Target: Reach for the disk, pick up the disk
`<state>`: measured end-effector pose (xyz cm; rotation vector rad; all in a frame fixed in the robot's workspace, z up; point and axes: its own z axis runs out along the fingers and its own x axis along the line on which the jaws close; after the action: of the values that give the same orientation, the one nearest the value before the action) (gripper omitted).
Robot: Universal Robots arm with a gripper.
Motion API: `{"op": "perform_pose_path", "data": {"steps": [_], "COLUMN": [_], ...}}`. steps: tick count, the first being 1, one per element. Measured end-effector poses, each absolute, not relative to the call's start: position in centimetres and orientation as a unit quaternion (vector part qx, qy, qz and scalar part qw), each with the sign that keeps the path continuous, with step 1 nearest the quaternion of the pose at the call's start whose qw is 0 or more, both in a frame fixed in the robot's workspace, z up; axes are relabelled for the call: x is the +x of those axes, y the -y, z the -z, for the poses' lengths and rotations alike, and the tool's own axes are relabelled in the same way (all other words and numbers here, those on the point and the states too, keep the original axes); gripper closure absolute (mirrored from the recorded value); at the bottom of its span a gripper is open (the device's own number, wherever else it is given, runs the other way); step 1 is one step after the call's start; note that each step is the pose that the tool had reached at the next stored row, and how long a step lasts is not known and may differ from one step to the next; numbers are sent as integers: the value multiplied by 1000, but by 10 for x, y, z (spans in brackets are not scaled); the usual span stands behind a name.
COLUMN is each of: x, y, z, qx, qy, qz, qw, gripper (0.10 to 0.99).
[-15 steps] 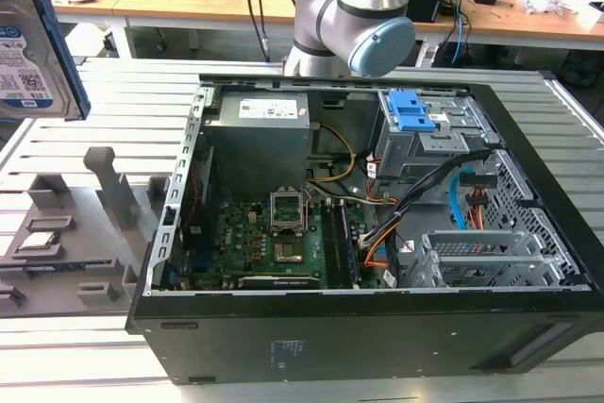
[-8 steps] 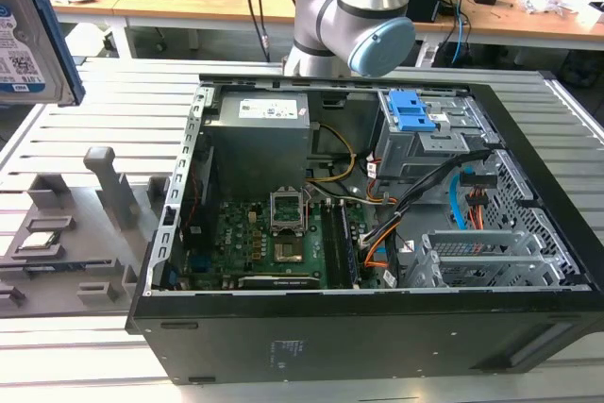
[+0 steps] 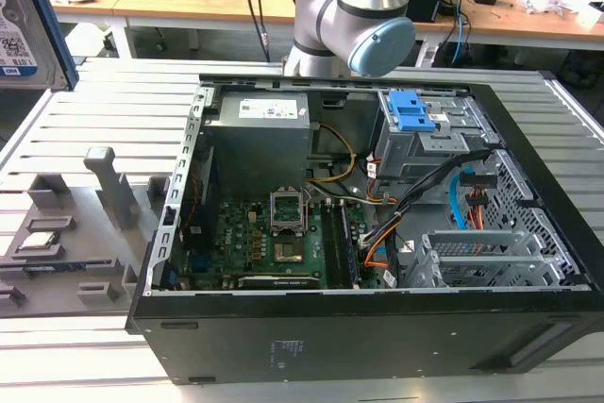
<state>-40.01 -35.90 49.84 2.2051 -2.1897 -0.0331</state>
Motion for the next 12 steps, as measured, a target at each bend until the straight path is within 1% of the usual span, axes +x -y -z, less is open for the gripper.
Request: {"op": "perform_pose_path", "data": {"steps": [12], "x": [-400], "y": [359], "z": [-529], "qx": [709], "qy": [704], "qz": [11], "qw": [17], "gripper": [722]}}
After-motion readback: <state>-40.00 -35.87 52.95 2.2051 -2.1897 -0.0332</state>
